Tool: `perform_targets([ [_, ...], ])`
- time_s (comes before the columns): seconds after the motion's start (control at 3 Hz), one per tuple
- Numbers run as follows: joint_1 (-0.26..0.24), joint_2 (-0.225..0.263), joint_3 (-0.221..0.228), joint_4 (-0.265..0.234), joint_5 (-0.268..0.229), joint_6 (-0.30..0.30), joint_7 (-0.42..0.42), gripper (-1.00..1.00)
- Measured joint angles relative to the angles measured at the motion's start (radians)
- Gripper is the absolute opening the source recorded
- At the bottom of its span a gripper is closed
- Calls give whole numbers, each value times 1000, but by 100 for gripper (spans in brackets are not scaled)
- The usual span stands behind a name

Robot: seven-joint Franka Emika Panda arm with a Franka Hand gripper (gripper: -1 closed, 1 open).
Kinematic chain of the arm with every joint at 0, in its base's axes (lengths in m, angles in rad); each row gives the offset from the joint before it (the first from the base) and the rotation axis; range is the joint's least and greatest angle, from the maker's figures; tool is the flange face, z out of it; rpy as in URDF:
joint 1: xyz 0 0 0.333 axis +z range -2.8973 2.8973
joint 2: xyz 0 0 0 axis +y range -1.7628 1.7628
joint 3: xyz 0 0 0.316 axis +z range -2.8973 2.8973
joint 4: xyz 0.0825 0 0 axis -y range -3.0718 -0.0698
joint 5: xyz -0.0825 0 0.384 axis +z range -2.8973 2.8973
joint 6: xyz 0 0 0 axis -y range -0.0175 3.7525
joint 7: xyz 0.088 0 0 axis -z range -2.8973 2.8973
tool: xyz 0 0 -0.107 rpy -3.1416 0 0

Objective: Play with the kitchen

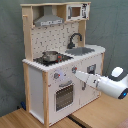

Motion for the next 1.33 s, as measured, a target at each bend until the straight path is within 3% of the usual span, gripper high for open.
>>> perform_targets([
  [0.67,30,0,-10,-89,-22,67,-187,100],
  [1.33,33,0,-40,-174,-23,175,-360,100],
])
